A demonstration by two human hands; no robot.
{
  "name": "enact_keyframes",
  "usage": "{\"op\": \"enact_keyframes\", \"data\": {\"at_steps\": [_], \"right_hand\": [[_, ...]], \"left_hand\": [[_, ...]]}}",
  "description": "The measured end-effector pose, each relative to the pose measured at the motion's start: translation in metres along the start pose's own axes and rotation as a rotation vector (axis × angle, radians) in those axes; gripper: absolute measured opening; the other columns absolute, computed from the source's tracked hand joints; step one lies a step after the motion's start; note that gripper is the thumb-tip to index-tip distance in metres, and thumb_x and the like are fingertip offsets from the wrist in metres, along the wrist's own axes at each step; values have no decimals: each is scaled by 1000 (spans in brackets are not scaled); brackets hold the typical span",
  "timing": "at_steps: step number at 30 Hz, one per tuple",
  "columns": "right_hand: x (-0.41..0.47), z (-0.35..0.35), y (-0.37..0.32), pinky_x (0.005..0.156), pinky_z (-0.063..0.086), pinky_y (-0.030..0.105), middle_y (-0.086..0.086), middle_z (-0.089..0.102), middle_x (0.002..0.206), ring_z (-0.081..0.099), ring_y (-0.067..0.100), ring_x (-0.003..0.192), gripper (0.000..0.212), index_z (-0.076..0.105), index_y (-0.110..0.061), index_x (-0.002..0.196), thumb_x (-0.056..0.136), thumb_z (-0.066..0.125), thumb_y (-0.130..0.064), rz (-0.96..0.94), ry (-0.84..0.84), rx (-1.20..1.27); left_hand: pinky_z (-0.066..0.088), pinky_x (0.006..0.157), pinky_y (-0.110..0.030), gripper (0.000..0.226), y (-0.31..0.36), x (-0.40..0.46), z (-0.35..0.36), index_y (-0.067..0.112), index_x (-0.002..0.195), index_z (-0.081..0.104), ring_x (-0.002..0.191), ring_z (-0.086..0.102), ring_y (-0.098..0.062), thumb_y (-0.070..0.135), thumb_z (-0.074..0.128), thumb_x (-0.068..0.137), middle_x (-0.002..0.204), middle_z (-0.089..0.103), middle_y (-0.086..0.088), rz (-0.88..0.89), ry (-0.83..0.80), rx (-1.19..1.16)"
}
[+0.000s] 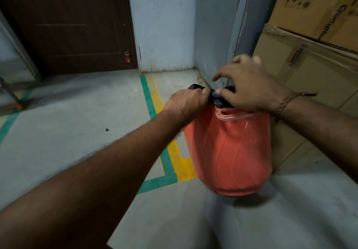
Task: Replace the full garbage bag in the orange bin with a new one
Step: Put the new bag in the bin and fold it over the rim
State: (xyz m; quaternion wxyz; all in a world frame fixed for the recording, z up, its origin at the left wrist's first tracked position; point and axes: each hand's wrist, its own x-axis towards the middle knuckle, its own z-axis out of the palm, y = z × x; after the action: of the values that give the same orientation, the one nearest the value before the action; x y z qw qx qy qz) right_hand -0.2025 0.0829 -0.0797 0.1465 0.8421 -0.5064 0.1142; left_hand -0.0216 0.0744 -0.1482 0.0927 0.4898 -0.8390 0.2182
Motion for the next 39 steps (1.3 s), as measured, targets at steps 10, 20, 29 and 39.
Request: {"op": "enact_keyframes", "data": {"at_steps": [10,20,29,39], "right_hand": [[-2,30,2,111,36,44,-6,74,123,61,23,123,40,68,-34,130,90,73,-30,62,-164,254],[-3,27,33,109,47,35,-9,75,118,65,13,116,36,75,-36,120,89,72,-18,84,-204,354],[-2,23,30,101,47,30,-9,77,112,67,15,109,33,74,-36,120,89,73,-25,83,-218,308],[-4,18,19,98,49,41,-6,77,102,68,26,102,38,73,-44,113,79,66,-30,91,-149,-27]], "left_hand": [[51,64,-44,37,-16,-8,36,19,132,57,91,69,-39,41,53,102,109,71,-11,-29,164,-374],[54,64,-40,47,-13,-13,45,18,118,69,83,70,-33,56,53,98,92,74,-10,-7,260,-548],[42,59,-34,9,2,-10,27,17,94,62,65,65,-29,14,56,88,75,69,-3,52,226,51],[45,70,-41,33,28,-5,27,13,115,60,78,64,-32,14,33,97,91,66,-8,12,306,41]]}}
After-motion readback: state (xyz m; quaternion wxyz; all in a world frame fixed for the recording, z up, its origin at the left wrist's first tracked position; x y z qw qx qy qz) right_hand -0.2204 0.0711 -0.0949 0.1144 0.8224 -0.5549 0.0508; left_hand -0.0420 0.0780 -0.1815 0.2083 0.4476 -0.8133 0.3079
